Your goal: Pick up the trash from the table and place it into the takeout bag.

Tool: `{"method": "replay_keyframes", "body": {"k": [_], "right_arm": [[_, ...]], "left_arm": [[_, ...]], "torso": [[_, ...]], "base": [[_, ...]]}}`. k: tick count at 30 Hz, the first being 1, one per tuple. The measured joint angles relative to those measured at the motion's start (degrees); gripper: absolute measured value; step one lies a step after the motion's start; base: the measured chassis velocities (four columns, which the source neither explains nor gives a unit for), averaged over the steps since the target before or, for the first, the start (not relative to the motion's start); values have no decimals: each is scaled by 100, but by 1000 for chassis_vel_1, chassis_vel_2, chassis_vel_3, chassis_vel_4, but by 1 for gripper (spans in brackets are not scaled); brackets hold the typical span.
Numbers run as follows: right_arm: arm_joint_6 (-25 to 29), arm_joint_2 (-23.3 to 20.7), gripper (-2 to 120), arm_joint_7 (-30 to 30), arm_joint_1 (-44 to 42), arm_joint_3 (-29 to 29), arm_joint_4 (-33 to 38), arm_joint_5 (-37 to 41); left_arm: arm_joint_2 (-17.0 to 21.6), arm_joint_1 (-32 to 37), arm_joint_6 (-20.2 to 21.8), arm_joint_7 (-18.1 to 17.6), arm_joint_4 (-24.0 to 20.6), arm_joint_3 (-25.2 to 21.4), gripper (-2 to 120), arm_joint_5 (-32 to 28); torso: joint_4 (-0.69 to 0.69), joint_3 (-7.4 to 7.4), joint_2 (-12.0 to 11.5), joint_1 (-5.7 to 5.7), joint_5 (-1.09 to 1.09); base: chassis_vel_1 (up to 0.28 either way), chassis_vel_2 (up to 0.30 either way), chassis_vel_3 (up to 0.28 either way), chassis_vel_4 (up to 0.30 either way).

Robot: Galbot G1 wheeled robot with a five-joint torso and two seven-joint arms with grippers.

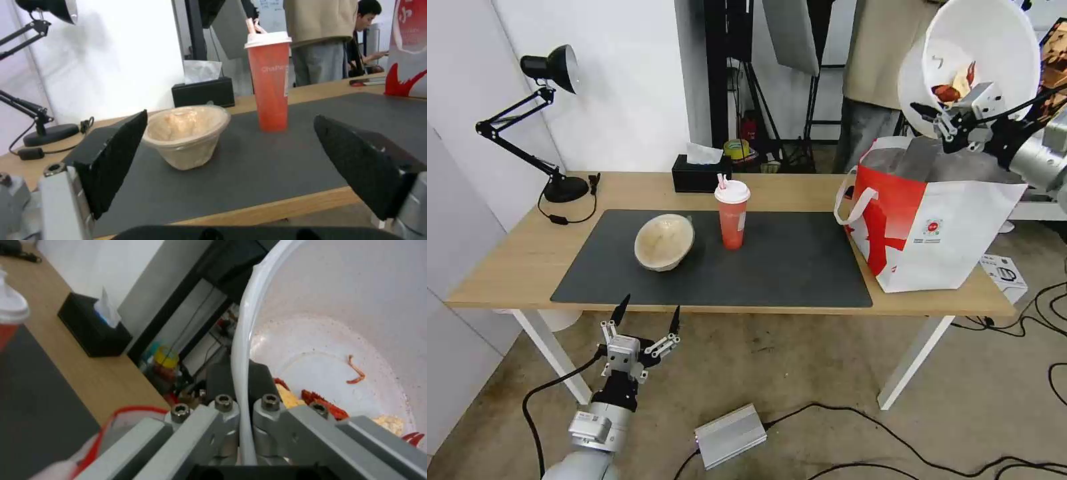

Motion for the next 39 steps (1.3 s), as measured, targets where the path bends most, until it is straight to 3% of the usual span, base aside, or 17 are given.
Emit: {"method": "replay_keyframes", "body": {"k": [26,39], "right_arm": [[192,531,0,-99,-109,-161,-1057,-420],[222,608,0,-137,-162,-208,-1230,-486]], "left_arm": [[-81,-3,-59,-1,83,12,100,8],[-118,-7,-76,-1,133,32,100,20]], "torso": [[0,0,0,0,0],[0,0,0,0,0]], "base": [[0,0,0,0],[0,0,0,0]]}}
